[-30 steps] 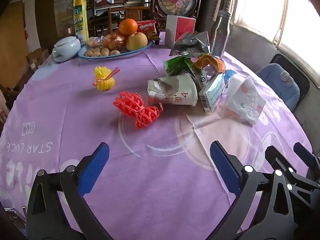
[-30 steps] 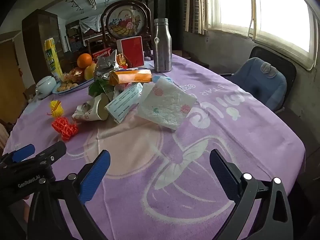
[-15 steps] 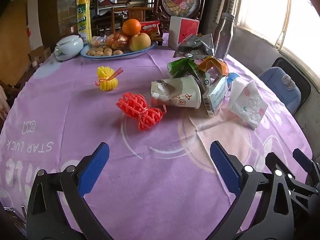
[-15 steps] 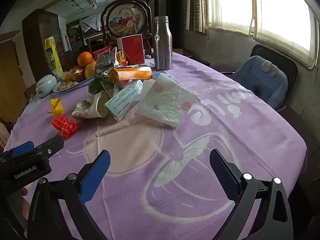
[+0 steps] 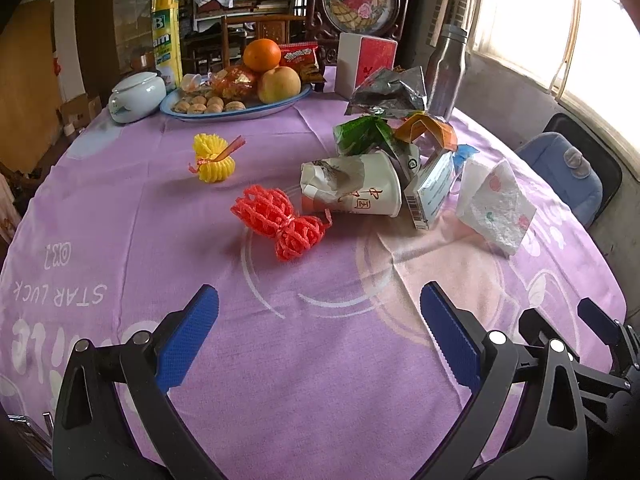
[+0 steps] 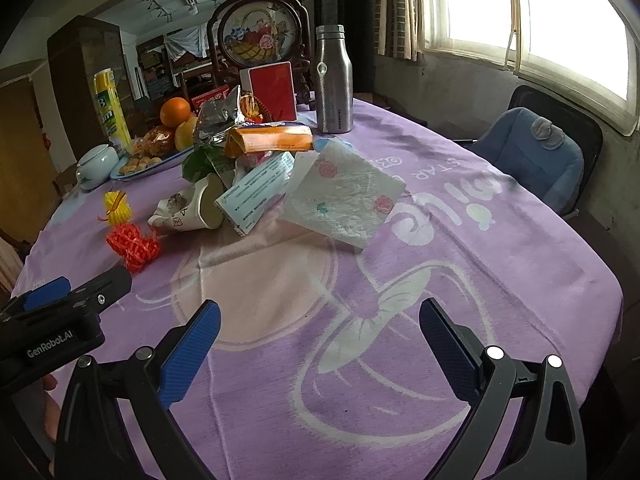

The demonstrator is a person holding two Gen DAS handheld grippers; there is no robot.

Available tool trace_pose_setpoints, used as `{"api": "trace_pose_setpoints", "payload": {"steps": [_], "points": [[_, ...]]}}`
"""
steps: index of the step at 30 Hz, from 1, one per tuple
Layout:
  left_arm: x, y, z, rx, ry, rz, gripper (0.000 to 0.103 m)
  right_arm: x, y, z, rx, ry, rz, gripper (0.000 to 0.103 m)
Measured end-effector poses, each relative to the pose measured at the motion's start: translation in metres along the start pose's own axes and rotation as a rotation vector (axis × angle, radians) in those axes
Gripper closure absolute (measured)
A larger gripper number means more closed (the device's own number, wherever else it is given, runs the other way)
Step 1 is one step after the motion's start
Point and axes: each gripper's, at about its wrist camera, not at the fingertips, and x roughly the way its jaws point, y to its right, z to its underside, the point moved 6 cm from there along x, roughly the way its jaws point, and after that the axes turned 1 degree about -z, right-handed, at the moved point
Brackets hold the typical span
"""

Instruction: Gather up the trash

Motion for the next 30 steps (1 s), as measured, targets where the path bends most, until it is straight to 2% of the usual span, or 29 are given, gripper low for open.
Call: {"api": "trace_pose_setpoints", "payload": {"steps": [30], "points": [[-0.0021,0.001,-0.0013,0.003,0.005,0.0,0.007,-0.0016,-0.0035,0.0047,-0.019,0.001,0.012,0.005]]}}
